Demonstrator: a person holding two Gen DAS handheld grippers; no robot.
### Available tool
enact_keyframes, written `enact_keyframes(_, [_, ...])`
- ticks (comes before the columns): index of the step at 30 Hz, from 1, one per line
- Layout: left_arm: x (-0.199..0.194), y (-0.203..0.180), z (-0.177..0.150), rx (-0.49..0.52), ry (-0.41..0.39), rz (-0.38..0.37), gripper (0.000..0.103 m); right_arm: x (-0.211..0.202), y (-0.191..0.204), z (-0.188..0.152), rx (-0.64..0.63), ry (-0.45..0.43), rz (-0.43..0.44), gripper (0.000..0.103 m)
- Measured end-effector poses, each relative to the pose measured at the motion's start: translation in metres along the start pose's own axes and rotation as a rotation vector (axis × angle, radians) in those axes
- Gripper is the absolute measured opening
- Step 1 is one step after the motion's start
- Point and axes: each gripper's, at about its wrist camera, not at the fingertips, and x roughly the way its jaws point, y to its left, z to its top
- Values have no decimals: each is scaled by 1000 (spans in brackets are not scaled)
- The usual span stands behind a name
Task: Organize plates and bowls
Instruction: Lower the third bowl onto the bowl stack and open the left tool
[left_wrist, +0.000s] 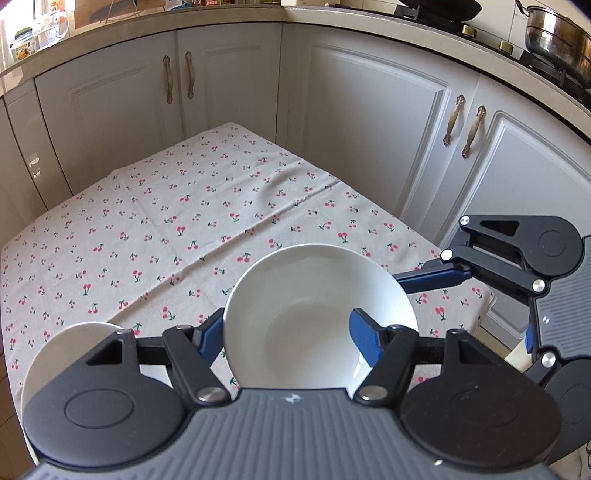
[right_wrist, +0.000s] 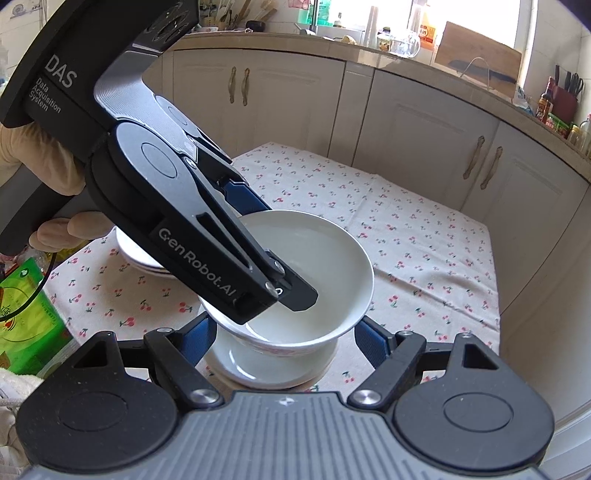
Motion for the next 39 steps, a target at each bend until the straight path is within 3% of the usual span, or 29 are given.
enact_keyframes(23, [14,3,-20,-9,-10,-27,70,15,1,-16,40,33,39,89])
enact_keyframes(26, [9,5,-23,-5,-35,-21,71,8,1,-17,51,-8,40,100])
enact_keyframes(34, [-23,13,-51,-23,-177,-56,89,-4,-6,-35,79,-44,19,103])
enact_keyframes(39, [-32,9,-80,-4,-219,-52,91,-1,-3,-57,81,-64,1,103])
